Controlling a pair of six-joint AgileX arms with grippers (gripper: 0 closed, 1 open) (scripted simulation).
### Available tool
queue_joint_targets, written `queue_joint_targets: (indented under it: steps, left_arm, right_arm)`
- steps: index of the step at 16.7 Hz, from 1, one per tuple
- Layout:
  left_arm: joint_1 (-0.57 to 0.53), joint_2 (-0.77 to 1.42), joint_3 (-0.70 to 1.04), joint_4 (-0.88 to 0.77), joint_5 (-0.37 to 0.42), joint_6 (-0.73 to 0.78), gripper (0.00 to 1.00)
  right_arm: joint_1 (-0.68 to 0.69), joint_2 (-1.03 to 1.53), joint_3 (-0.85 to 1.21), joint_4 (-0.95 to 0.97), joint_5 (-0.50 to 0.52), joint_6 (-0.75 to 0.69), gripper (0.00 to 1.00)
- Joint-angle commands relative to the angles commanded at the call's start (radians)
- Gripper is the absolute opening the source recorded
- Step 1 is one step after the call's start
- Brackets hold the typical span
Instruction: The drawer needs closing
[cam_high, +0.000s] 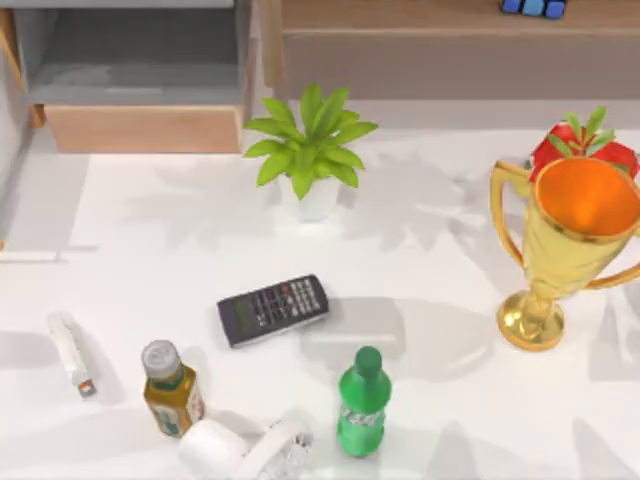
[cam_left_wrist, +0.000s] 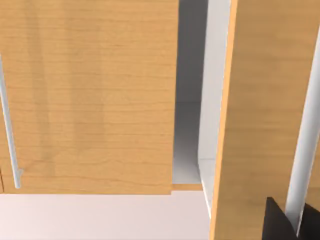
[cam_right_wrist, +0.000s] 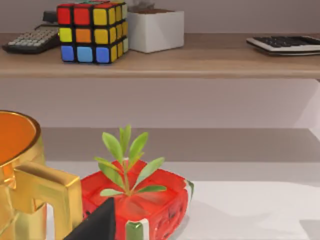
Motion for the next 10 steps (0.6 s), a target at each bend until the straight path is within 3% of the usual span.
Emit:
queue_joint_targets:
  steps: [7, 10]
  left_arm:
    - [-0.106, 0.082, 0.193, -0.111, -0.107, -0.005, 0.0]
    - [-0.111, 0.086, 0.202, -0.117, -0.113, -0.005, 0.0]
  right_arm:
    - [0.0, 0.0, 0.0, 0.0, 0.0, 0.0, 1.0]
    - [0.0, 0.0, 0.0, 0.0, 0.0, 0.0, 1.0]
